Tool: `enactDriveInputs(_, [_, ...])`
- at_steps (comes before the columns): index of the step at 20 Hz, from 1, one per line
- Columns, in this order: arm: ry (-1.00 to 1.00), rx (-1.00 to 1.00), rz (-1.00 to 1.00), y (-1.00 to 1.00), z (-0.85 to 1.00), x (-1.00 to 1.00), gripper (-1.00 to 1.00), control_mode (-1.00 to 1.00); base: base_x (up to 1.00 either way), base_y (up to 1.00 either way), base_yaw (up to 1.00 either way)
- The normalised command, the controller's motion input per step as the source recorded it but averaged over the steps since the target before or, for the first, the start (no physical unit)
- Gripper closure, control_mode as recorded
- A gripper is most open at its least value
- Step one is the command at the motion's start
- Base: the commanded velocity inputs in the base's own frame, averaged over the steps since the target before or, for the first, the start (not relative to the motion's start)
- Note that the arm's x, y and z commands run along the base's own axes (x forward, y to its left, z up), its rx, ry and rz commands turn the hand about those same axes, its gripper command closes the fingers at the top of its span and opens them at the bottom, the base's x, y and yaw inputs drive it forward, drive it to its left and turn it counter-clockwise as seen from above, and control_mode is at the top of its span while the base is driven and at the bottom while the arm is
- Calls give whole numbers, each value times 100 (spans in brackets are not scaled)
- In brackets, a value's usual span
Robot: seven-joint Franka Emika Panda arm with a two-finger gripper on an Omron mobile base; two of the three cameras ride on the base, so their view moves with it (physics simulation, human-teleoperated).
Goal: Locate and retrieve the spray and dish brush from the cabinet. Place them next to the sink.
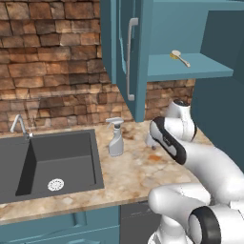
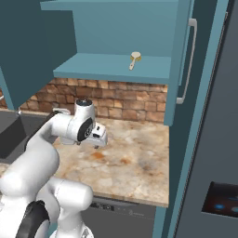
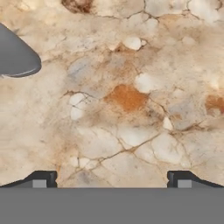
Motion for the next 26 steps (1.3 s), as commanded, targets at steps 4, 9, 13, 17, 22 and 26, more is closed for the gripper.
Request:
enactDriveInputs(4, [-14, -1, -2, 0, 41, -31, -100, -100, 0, 0, 0])
enactDriveInputs(9, [-7, 0, -5, -9, 40, -15, -100, -100, 0, 0, 0])
enactDriveInputs(13, [-5, -1, -1, -12, 41, -18, -100, -100, 0, 0, 0])
enactDriveInputs(17, [-8, -2, 0, -17, 42, -28, -100, -100, 0, 0, 0])
enactDriveInputs(22, [-6, -5, 0, -20, 50, -21, -100, -100, 0, 0, 0])
enactDriveInputs(26, [-1, -11, 0, -7, 60, -10, -100, -100, 0, 0, 0])
